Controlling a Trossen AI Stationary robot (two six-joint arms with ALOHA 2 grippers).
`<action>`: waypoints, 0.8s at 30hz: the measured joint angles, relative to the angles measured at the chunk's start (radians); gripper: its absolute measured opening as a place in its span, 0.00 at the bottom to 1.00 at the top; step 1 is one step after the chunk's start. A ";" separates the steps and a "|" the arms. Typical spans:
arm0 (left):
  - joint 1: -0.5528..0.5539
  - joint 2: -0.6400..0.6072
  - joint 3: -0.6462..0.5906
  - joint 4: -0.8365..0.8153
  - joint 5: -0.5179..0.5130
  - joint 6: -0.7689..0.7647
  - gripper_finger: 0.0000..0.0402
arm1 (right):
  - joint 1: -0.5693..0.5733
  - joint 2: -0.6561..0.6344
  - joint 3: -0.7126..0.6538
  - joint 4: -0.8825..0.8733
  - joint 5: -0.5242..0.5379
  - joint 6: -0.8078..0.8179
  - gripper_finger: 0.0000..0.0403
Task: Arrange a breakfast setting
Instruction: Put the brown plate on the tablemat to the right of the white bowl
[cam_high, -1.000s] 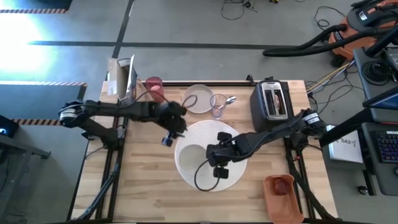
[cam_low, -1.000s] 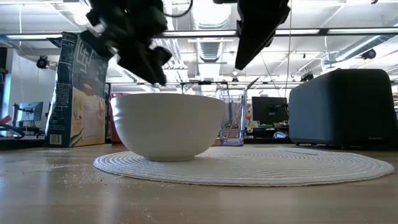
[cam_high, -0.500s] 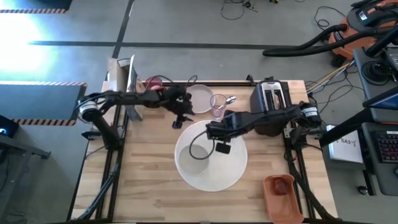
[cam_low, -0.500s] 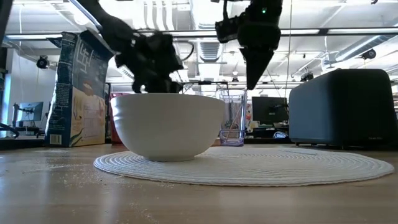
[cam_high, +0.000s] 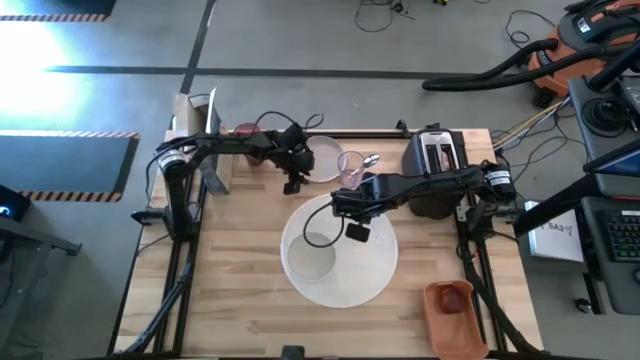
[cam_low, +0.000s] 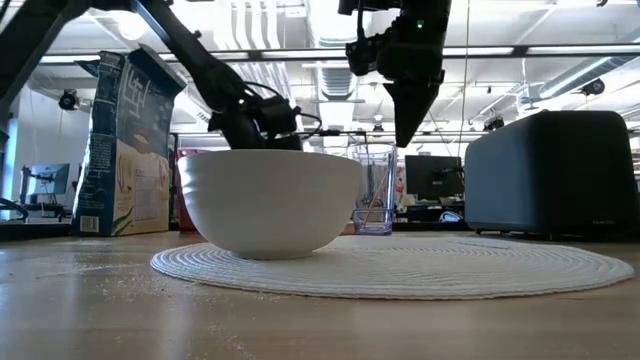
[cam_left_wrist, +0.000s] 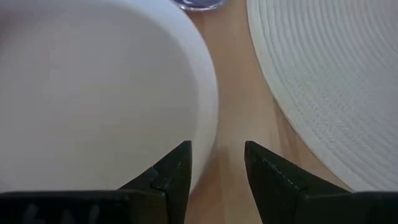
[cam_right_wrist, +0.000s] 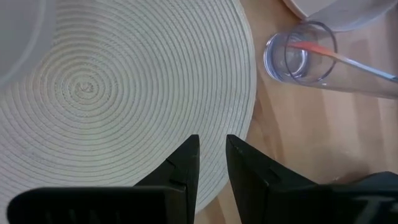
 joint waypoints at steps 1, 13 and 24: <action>0.000 0.007 0.002 0.001 0.003 0.002 0.33 | 0.000 0.000 0.000 0.000 0.000 0.006 0.17; 0.003 0.029 0.007 0.014 -0.112 0.036 0.33 | -0.002 0.000 0.000 0.000 0.001 0.007 0.17; 0.002 0.028 0.006 0.001 -0.212 0.028 0.25 | -0.002 0.000 -0.001 0.000 0.001 -0.010 0.17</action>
